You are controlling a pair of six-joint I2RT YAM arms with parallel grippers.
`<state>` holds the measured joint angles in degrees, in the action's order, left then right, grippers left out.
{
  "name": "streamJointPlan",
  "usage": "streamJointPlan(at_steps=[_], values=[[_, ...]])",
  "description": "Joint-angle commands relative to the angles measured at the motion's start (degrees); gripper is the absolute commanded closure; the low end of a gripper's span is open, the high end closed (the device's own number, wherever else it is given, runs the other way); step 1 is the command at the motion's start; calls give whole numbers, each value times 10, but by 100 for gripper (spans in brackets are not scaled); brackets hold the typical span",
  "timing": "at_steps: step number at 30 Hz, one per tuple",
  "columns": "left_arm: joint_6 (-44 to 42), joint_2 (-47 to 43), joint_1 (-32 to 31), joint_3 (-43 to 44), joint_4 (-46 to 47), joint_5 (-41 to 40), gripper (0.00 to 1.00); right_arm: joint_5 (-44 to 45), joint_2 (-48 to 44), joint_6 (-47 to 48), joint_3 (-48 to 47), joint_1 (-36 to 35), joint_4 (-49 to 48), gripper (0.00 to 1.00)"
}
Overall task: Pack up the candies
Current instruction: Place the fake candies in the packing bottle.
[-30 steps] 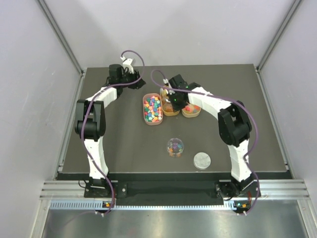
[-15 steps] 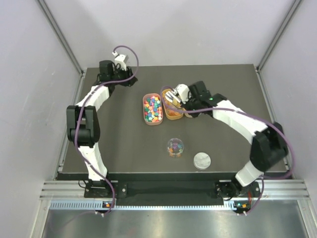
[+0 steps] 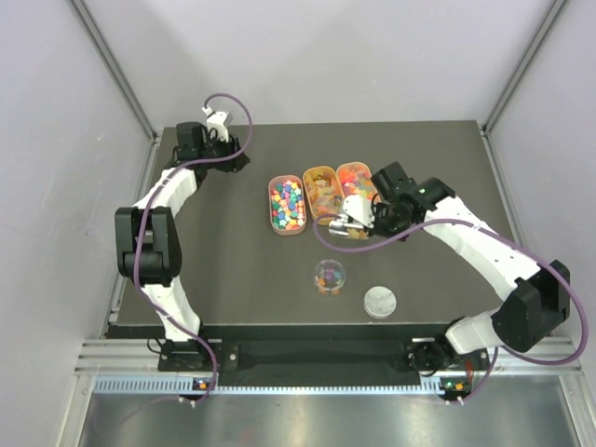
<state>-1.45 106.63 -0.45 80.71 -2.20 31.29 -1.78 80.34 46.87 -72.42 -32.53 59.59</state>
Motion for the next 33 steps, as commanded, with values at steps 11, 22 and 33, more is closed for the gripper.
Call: streamJointPlan(at_steps=[11, 22, 33], values=[[-7, -49, 0, -34, -4, -3, 55, 112, -33, 93, -11, -110, 109, 100], [3, -49, 19, -43, 3, 0, 55, 184, -5, 87, -7, -176, 144, 100], [10, -43, 20, -55, 10, 1, 56, 252, 30, 96, -24, -205, 185, 100]])
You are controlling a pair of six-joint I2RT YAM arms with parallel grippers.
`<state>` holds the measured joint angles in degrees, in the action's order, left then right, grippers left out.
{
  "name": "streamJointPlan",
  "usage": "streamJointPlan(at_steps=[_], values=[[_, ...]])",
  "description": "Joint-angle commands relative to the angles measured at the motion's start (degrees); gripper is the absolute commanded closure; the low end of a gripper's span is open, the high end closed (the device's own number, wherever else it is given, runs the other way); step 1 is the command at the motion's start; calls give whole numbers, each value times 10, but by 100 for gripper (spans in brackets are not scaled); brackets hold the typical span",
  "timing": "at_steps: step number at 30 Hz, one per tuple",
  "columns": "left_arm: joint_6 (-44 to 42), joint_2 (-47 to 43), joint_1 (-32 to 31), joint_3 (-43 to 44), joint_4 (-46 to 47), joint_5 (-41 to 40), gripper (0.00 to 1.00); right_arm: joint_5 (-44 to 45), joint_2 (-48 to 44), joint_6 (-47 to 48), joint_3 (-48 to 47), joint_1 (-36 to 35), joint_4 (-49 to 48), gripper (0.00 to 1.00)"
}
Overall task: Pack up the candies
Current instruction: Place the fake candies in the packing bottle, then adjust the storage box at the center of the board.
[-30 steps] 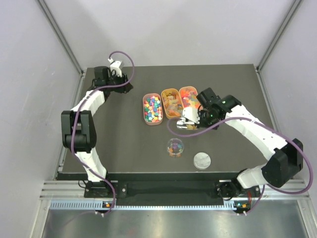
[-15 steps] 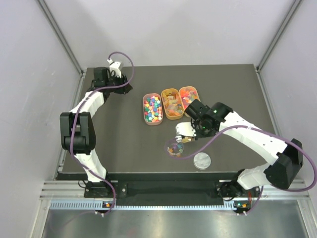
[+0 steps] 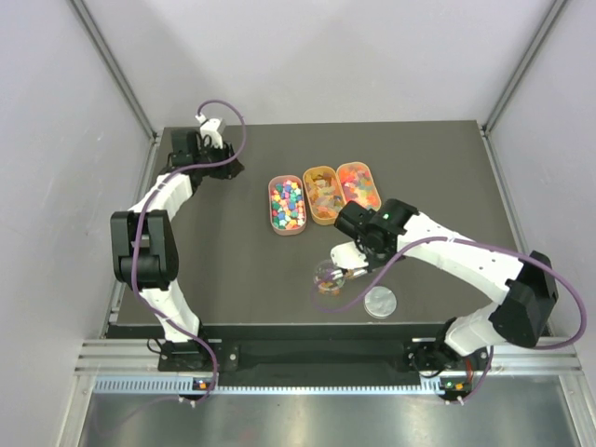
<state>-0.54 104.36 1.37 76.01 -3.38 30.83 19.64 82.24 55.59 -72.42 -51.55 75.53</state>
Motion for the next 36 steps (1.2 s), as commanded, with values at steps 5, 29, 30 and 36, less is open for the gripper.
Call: streamJointPlan(at_steps=[5, 29, 30, 36], values=[[-3, -28, 2, -18, 10, -4, 56, 53, 16, 8, -36, -8, 19, 100], [91, 54, -2, 9, -190, 31, 100, -195, 452, -354, -518, 428, -173, 100], [90, 64, -3, 14, -189, 36, 100, -195, 460, -358, -532, 430, -175, 100], [86, 148, -30, 68, -186, 56, 100, -215, 529, -369, -585, 440, -193, 100]])
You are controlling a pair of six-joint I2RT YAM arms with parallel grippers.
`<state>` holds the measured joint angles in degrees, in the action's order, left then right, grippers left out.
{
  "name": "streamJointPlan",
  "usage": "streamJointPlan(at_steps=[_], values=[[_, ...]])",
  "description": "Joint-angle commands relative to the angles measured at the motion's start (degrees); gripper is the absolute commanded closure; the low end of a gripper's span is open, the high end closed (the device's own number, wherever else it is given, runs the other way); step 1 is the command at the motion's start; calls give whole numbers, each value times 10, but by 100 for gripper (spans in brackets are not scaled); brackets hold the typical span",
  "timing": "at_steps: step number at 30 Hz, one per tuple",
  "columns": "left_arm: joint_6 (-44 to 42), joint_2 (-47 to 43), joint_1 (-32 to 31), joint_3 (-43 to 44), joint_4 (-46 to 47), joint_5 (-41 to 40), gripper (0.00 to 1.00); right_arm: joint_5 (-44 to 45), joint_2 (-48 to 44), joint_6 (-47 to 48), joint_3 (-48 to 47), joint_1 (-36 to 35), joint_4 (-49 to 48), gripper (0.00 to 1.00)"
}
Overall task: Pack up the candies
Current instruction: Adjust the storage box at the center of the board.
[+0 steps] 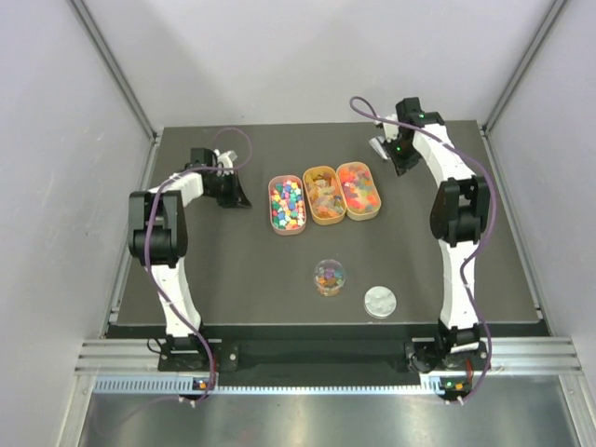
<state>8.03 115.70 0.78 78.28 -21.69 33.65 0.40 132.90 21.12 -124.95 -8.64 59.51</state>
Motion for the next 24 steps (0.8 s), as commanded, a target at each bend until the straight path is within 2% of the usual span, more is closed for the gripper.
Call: streamJointPlan(at_steps=[1, 9, 14, 19, 24], values=[[0, 54, -34, 64, -2, 36, 100, -26, 37, -26, -66, 10, -34, 100], [3, 145, -106, 190, -5, 56, 100, -60, 70, -39, -69, 8, -39, 100], [14, 156, -153, 209, 8, 52, 100, -81, 74, -53, -59, 2, -34, 100], [15, 165, -194, 227, 11, 47, 100, -93, 36, -60, -9, 0, -26, 100], [25, 172, -237, 247, 20, 49, 100, -67, -25, -50, 67, 20, -54, 100]])
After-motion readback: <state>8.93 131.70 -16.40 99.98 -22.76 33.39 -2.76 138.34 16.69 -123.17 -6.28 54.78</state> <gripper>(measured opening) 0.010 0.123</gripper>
